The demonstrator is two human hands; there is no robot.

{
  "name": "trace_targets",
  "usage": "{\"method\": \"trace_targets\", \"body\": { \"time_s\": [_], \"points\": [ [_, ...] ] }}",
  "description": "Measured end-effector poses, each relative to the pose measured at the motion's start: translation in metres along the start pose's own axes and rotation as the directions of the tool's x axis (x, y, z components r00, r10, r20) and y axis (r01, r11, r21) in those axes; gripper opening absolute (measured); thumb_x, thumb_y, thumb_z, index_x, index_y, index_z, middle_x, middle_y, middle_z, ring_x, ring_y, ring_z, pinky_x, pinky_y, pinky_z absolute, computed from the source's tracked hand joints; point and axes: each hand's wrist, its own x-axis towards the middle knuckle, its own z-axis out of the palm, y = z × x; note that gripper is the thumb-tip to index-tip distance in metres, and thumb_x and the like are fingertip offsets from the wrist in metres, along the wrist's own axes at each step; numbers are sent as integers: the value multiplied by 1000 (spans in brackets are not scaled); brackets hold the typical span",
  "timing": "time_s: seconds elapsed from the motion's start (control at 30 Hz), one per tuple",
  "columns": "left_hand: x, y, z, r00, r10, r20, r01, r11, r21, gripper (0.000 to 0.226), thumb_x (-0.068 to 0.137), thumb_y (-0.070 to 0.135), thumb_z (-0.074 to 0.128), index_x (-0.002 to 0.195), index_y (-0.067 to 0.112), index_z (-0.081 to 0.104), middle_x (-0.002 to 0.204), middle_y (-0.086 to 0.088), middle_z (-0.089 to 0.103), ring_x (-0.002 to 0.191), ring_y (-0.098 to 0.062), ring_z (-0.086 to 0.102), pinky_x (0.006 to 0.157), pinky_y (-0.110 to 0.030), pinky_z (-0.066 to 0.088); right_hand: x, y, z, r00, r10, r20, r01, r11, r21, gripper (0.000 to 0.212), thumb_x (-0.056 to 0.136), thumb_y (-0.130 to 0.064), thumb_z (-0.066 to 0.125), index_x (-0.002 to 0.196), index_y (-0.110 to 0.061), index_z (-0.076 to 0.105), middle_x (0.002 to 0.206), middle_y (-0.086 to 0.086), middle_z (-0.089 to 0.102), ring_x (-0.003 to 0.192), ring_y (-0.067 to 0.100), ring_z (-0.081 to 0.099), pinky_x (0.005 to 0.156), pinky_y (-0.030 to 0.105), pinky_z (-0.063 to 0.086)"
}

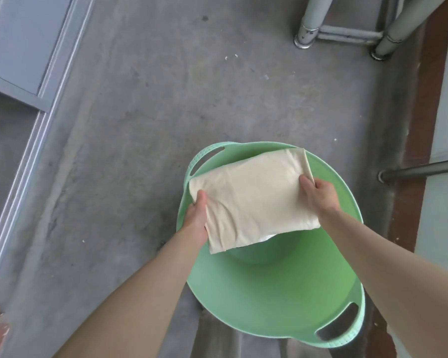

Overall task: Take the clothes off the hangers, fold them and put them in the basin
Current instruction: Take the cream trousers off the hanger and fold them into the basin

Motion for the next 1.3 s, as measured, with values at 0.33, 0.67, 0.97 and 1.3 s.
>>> {"method": "trace_targets", "body": {
  "time_s": [0.33,0.67,0.97,1.3],
  "points": [
    [54,-10,16,998,-21,-56,26,996,81,60,89,61,46,122,11,56,118,-8,63,105,-27,62,97,-44,50,52,24,23,991,116,-65,-121,990,-76,53,99,-37,39,99,12,60,80,19,52,78,26,46,73,39,43],
    [23,-25,16,935,327,-134,-286,924,255,49,92,31,58,130,4,45,125,-9,56,110,-24,55,89,-29,42,11,65,26,701,-713,-6,553,548,-627,61,84,-8,60,141,-19,42,142,8,44,127,32,42,100,45,34],
    [6,-38,10,416,816,401,-519,-149,842,87,72,48,68,147,32,27,155,-9,24,141,-31,26,109,-48,31,13,64,44,595,-646,479,705,135,-696,61,94,-40,37,151,-26,19,159,-1,15,146,24,16,115,46,18],
    [54,-42,30,742,420,523,-500,-173,849,98,76,56,66,144,54,-5,158,10,-20,147,-25,-14,115,-58,16,45,68,59,733,-440,520,622,121,-774,68,94,-52,34,149,-40,-6,159,-6,-9,148,23,-2,117,51,10]
  ]
}}
